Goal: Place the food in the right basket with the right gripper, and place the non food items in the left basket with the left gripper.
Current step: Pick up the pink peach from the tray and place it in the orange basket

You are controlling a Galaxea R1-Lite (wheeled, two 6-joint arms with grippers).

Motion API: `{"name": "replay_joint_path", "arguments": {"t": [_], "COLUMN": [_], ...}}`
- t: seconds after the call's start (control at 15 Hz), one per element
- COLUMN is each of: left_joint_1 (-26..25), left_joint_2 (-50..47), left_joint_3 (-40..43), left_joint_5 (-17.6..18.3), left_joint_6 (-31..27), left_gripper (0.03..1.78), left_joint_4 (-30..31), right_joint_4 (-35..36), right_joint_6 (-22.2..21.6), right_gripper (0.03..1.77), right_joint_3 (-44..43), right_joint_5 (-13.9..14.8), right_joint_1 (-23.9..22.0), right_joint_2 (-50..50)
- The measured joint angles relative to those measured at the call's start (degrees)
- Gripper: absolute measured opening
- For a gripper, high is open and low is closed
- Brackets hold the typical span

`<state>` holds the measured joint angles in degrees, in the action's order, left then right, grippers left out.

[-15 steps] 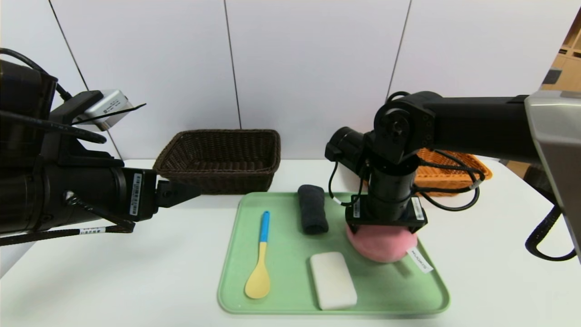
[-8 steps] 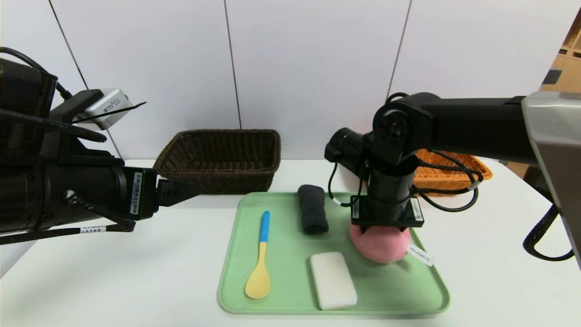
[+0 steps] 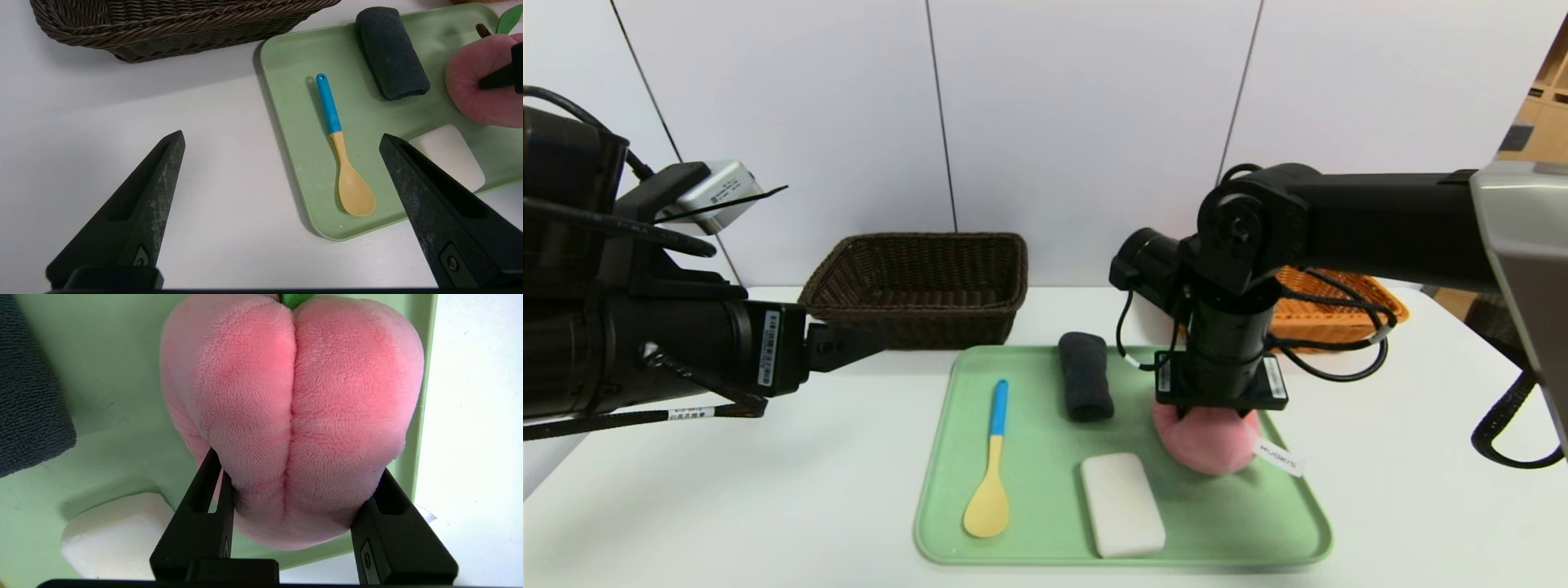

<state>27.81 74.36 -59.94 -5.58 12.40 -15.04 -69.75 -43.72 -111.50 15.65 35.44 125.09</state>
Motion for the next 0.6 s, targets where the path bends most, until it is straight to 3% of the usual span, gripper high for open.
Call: {"name": "replay_joint_path", "arguments": {"t": [0.27,0.6], "left_joint_1": [0.0,0.0], "left_joint_2": [0.0,-0.1], "left_joint_3": [0.2,0.6], "left_joint_5": [0.0,0.0], "left_joint_6": [0.2,0.2], "left_gripper": [1.69,1.69], "left_joint_4": [-0.1,-0.1], "right_joint_4": [0.2,0.3], "right_joint_6": [-0.4,-1.3], "right_gripper": [0.67,0.66], "right_joint_3": [0.0,-0.2], "right_joint_5": [-2.0,-3.7], "right_joint_1": [1.5,3.8], "right_joint_2": [-2.7,-8.5]}}
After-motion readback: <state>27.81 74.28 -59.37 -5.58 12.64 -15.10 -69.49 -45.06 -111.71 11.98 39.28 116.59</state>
